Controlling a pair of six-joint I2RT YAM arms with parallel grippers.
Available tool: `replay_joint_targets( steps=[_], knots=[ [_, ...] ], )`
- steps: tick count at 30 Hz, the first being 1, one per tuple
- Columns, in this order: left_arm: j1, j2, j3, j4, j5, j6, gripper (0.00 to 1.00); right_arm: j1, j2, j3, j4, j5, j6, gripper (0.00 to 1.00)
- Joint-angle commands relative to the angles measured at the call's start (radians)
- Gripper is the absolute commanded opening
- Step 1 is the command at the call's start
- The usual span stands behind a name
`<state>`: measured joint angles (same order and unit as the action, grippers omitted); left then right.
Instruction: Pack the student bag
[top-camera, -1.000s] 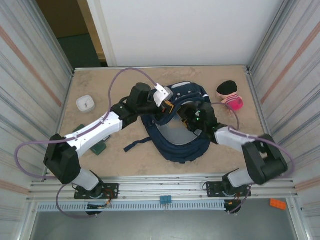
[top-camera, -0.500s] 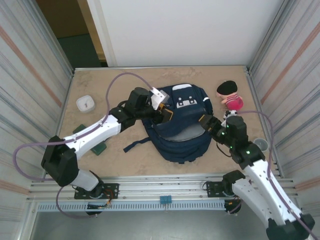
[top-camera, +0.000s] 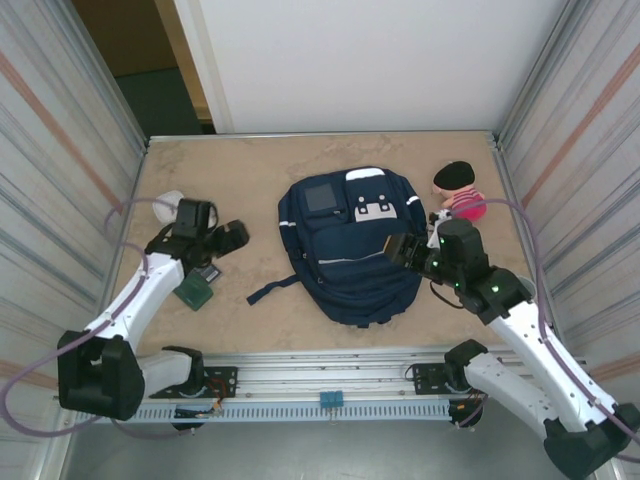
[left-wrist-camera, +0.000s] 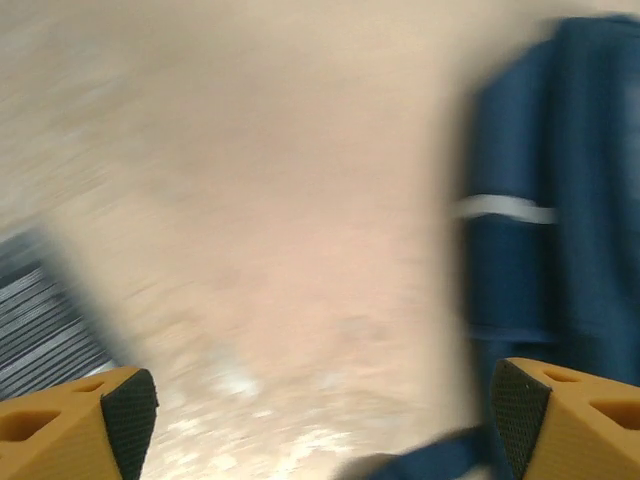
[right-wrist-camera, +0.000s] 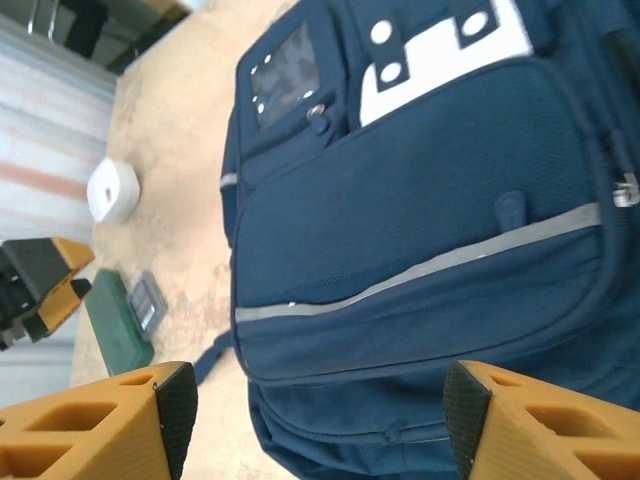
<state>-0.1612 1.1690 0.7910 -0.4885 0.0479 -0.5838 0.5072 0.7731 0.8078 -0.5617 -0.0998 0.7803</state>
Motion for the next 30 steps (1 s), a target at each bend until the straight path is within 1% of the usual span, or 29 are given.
replay_joint_targets(
  steps=[1,4,8,10,13,15,17,22,24,26,30],
  knots=[
    [0.082,-0.037,-0.064,-0.074,-0.080,-0.080,0.89,0.038,0.028,-0.016,0.081,-0.005,-0.045,0.67],
    [0.134,-0.029,-0.083,-0.075,-0.125,-0.071,0.89,0.068,0.066,-0.024,0.137,-0.023,-0.050,0.67],
    [0.157,0.010,-0.094,-0.053,-0.156,-0.072,0.89,0.081,0.113,-0.016,0.158,-0.030,-0.071,0.67],
    [0.161,0.045,-0.101,-0.041,-0.144,-0.083,0.89,0.083,0.128,-0.013,0.165,-0.035,-0.076,0.67],
    [0.161,0.081,-0.131,-0.011,-0.091,-0.118,0.89,0.083,0.138,-0.012,0.179,-0.039,-0.078,0.67],
    [0.151,0.085,-0.160,0.010,-0.063,-0.148,0.88,0.083,0.143,-0.010,0.191,-0.044,-0.077,0.67],
    [0.119,0.082,-0.181,0.018,-0.056,-0.178,0.87,0.083,0.150,-0.008,0.200,-0.046,-0.077,0.67],
    [-0.017,0.077,-0.191,0.011,-0.045,-0.262,0.87,0.083,0.179,0.013,0.210,-0.067,-0.081,0.68],
    [-0.053,0.060,-0.170,-0.025,-0.075,-0.284,0.88,0.083,0.187,0.022,0.210,-0.074,-0.083,0.68],
    [-0.056,0.043,-0.141,-0.078,-0.108,-0.305,0.89,0.083,0.191,0.027,0.212,-0.075,-0.085,0.68],
    [-0.024,0.018,-0.073,-0.200,-0.174,-0.322,0.91,0.083,0.203,0.032,0.212,-0.075,-0.090,0.68]
  ],
)
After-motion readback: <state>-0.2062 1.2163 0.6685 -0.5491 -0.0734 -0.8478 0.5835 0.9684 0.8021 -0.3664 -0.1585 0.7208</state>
